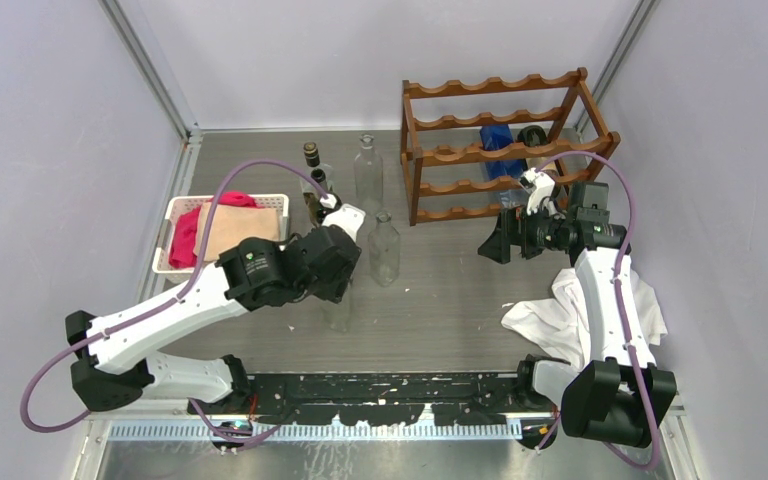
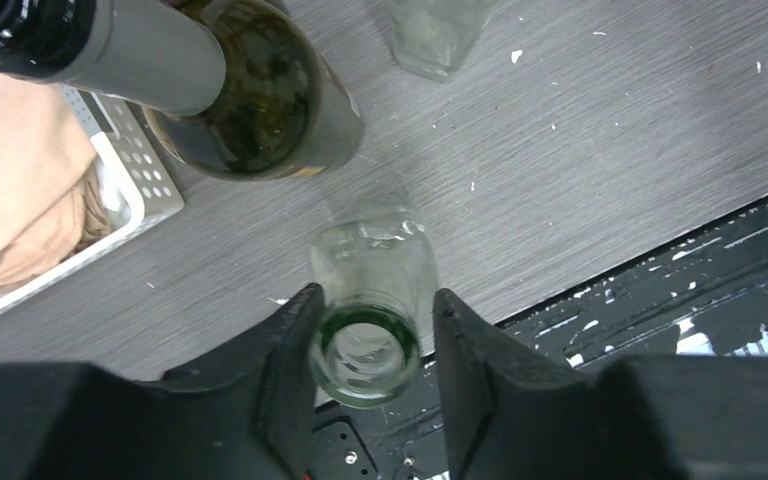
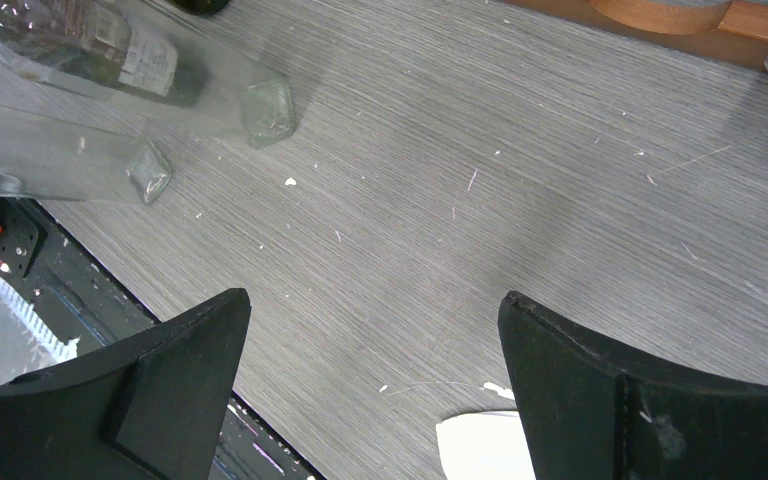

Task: Put the wine bottle on the wine rack
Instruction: Pick up the wine bottle from the center of the board.

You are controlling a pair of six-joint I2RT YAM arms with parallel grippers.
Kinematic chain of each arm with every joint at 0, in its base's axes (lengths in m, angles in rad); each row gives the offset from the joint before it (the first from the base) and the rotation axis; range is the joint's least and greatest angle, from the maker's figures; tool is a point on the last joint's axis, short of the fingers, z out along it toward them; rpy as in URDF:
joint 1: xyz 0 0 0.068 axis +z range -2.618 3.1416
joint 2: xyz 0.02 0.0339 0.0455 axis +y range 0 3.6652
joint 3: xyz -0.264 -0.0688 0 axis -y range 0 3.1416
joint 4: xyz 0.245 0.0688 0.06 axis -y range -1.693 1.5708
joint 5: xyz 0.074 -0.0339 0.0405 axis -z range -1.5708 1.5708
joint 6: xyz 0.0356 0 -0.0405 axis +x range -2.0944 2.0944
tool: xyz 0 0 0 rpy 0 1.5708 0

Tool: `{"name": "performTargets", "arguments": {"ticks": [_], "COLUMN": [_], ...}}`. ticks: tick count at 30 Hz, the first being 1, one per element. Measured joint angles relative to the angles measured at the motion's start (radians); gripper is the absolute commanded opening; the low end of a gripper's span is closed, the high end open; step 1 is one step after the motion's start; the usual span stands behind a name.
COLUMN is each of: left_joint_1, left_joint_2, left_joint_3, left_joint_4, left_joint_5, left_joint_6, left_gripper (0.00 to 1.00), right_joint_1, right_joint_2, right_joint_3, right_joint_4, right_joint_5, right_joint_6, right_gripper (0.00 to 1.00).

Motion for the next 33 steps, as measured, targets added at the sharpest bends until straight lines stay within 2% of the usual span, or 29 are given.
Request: {"name": "performTargets", "arguments": {"ticks": [2, 4, 5, 12, 18, 25, 29, 33], "left_joint_1": [0.006, 0.012, 0.014, 0.026, 0.028, 0.027, 0.026, 0.0], "left_joint_2": [0.0, 0.0, 0.0, 0.0, 0.0, 0.059, 0.171, 0.3], "left_joint_3": [-0.001, -0.002, -0.002, 0.001, 0.04, 0.213, 0.338, 0.445], "left_joint_4": [0.002, 0.006, 0.006, 0.015, 0.013, 0.036, 0.076, 0.121], "left_joint_5": [0.003, 0.008, 0.01, 0.067, 0.259, 0.434, 0.493, 0.495], "left_joint_6": [0.004, 0.014, 0.016, 0.066, 0.129, 0.217, 0.277, 0.389], "left_gripper": [0.26, 0.06, 0.0, 0.0, 0.0, 0.0, 0.0, 0.0], "right_joint_1": [0.0, 0.0, 0.0, 0.0, 0.0, -0.002, -0.014, -0.049], "right_joint_2": [0.0, 0.0, 0.0, 0.0, 0.007, 0.011, 0.013, 0.02], "right_joint_3": [0.0, 0.0, 0.0, 0.0, 0.0, 0.0, 0.002, 0.002], "right_joint_4": [-0.001, -0.001, -0.002, -0.005, -0.022, -0.026, -0.019, 0.002], "right_joint_5": [0.0, 0.0, 0.0, 0.0, 0.0, 0.044, 0.079, 0.116], "right_joint_6": [0.0, -0.001, -0.001, -0.003, -0.012, -0.008, 0.02, 0.077], "right_gripper": [1.0, 1.0, 1.0, 1.0, 1.0, 1.0, 1.0, 1.0]}}
